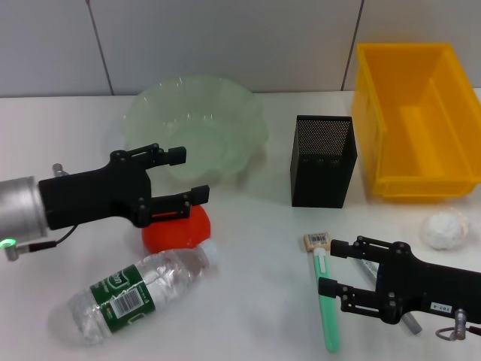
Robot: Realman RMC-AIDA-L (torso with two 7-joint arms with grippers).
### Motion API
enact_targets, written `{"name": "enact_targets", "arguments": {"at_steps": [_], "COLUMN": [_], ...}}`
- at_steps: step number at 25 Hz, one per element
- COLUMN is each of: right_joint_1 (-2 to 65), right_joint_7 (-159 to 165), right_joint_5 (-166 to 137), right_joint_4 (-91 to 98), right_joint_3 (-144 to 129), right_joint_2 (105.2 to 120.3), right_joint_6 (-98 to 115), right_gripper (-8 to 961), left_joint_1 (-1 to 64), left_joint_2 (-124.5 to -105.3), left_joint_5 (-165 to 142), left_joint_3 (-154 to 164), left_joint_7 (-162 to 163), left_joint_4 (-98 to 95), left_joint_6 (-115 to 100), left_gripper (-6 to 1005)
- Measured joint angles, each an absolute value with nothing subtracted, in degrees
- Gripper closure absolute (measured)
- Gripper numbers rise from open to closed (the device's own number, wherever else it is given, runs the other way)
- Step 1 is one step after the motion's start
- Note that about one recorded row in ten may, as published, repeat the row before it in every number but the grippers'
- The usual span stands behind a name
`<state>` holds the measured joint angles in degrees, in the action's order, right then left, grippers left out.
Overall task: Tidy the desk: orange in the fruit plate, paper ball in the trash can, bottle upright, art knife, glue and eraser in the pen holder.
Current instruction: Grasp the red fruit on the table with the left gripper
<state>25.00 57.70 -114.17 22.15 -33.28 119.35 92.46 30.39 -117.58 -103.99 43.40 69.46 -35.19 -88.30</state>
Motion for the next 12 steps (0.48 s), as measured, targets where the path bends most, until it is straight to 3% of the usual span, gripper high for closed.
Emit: {"name": "enact_targets", "arguments": {"at_steps": [12], "right_joint_1": [24.97], "right_joint_7": [57.65], "right_joint_5": [-113.91], "right_joint_4": [22.15], "right_joint_3": [-33.13], "right_joint_2": [119.35], "right_joint_6": [92.87], "right_gripper": [257], "left_joint_1": [31.23], "left_joint_2": [-117.76], "left_joint_5": [-113.55], "left_joint_3": [43.65], "left_joint_7": [71.59], "left_joint_4": [-35.09], "left_joint_6": [-76.55], "left_gripper": [196]}}
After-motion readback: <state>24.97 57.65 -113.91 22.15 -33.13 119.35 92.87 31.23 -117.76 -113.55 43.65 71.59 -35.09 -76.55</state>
